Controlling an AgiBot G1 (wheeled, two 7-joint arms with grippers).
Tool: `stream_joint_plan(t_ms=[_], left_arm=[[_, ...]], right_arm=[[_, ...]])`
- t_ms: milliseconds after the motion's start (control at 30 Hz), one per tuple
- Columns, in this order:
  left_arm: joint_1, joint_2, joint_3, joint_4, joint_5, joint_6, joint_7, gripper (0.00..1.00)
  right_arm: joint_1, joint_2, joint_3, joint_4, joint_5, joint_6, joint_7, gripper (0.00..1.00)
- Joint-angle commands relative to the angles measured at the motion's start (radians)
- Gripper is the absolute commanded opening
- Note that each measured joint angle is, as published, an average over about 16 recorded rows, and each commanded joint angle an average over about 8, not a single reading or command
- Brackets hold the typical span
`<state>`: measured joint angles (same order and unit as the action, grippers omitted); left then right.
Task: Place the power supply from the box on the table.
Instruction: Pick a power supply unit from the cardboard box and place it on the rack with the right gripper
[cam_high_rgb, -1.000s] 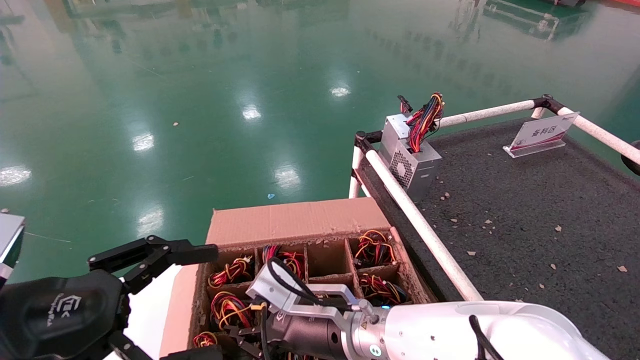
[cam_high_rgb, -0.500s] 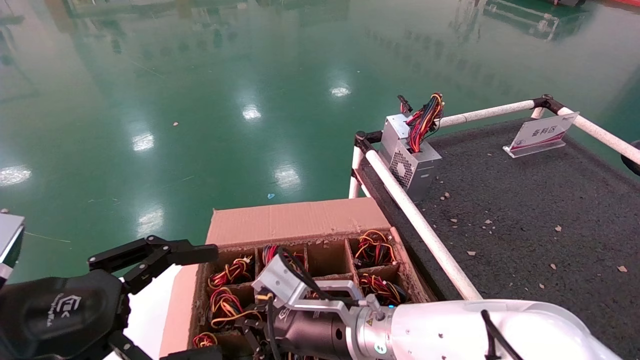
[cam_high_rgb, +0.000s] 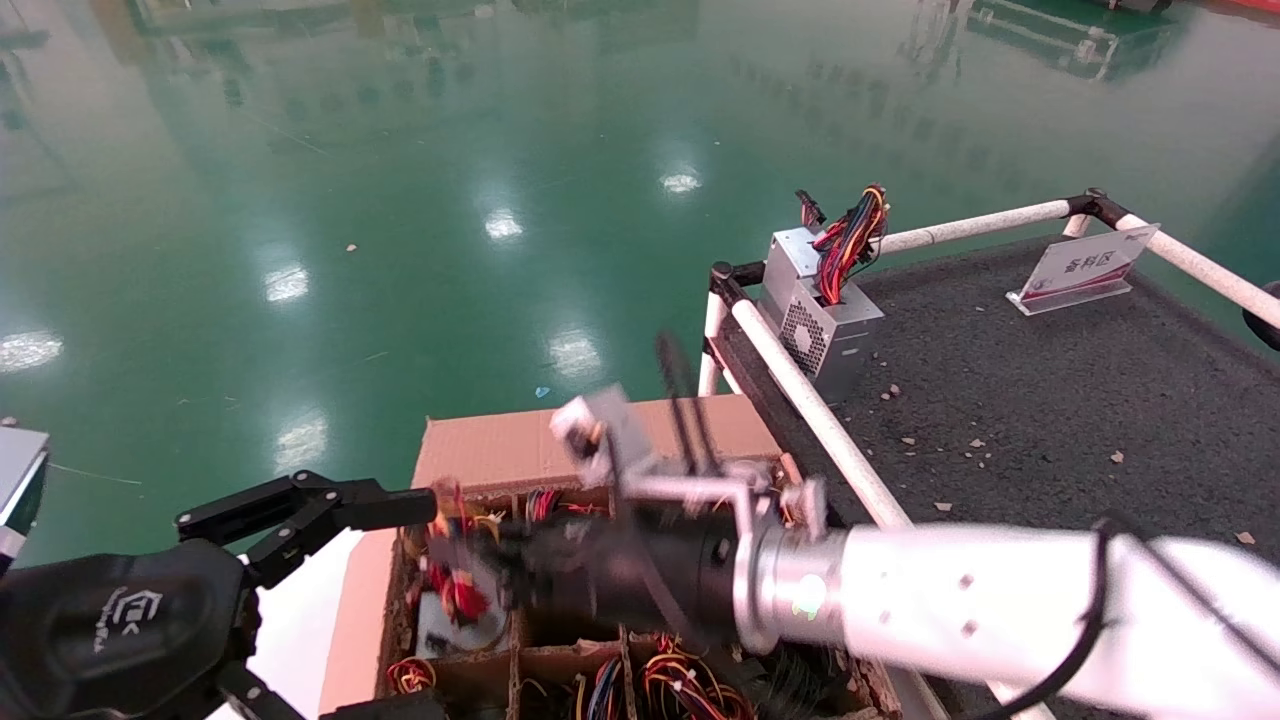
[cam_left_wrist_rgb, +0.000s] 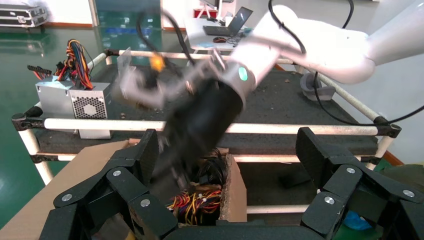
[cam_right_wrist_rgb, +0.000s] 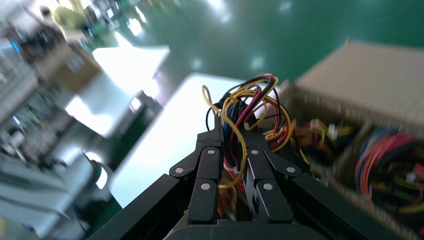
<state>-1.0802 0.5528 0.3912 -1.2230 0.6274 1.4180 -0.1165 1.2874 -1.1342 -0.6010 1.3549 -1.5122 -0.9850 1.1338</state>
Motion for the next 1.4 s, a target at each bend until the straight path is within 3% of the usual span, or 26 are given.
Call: stream_joint_plan(t_ms=[33, 467, 667, 800, 1067, 1400], left_arm=[[0.0, 0.0, 0.0, 0.0, 0.0, 0.0, 0.0, 1.0], [0.0, 0.0, 0.0, 0.0, 0.0, 0.0, 0.0, 1.0], [0.0, 0.0, 0.0, 0.0, 0.0, 0.0, 0.0, 1.0], [0.0, 0.0, 0.0, 0.0, 0.0, 0.0, 0.0, 1.0], [0.0, 0.0, 0.0, 0.0, 0.0, 0.0, 0.0, 1.0], [0.0, 0.0, 0.0, 0.0, 0.0, 0.0, 0.0, 1.0]], right_arm=[[0.016, 0.003, 0.018, 0.001, 0.031, -0.004, 0.04, 0.0], [0.207, 0.059, 0.154, -0.01, 0.172, 0.033, 0.319, 0.0], [0.345, 0.099, 0.232, -0.101, 0.181, 0.095, 0.358, 0.0], [0.451, 0.12, 0.283, -0.255, 0.191, 0.111, 0.287, 0.0], [0.617, 0.163, 0.358, -0.631, 0.208, 0.099, 0.018, 0.0], [0.669, 0.236, 0.384, -0.927, 0.204, 0.049, -0.241, 0.0]])
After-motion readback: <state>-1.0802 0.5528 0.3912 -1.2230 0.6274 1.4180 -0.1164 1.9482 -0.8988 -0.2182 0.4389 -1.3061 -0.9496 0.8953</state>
